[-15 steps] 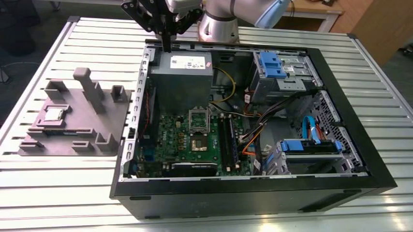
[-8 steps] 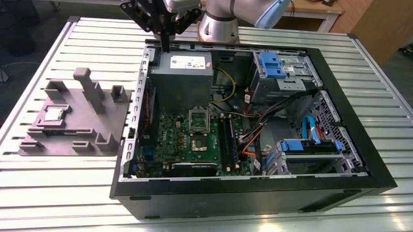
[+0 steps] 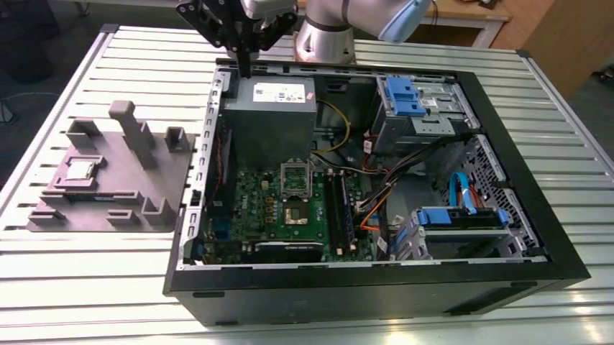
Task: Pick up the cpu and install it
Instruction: 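Reach for the cpu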
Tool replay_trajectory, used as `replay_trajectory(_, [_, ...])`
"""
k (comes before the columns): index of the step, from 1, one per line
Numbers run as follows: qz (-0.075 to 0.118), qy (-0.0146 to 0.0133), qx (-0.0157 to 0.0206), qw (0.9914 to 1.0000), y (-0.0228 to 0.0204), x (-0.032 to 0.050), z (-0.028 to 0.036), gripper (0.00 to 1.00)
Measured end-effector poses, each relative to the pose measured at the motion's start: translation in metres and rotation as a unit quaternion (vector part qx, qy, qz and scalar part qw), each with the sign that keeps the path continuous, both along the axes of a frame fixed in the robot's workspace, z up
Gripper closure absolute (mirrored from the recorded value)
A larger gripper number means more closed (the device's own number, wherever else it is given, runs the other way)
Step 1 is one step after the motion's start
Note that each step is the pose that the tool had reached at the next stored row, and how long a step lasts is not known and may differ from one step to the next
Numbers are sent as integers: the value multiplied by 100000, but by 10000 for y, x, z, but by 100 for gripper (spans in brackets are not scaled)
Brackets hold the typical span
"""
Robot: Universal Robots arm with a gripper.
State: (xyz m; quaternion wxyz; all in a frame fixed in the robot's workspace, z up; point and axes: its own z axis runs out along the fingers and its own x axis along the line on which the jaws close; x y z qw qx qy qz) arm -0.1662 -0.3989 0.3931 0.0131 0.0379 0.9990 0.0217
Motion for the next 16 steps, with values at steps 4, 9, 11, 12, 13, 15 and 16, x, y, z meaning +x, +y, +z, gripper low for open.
replay_trajectory(4, [-1, 4, -2, 100000, 0, -9, 0, 90])
replay_trajectory(9, [0, 3, -3, 100000, 0, -18, 0, 90])
replay_trajectory(11, [0, 2, -2, 100000, 0, -22, 0, 90])
replay_trajectory(12, [1, 2, -2, 100000, 0, -23, 0, 90])
replay_trajectory(13, [-2, -1, 0, 100000, 0, -25, 0, 90])
replay_trajectory(15, [-6, 1, 2, 100000, 0, -31, 0, 90])
replay_trajectory(16, [-2, 1, -1, 100000, 0, -33, 0, 90])
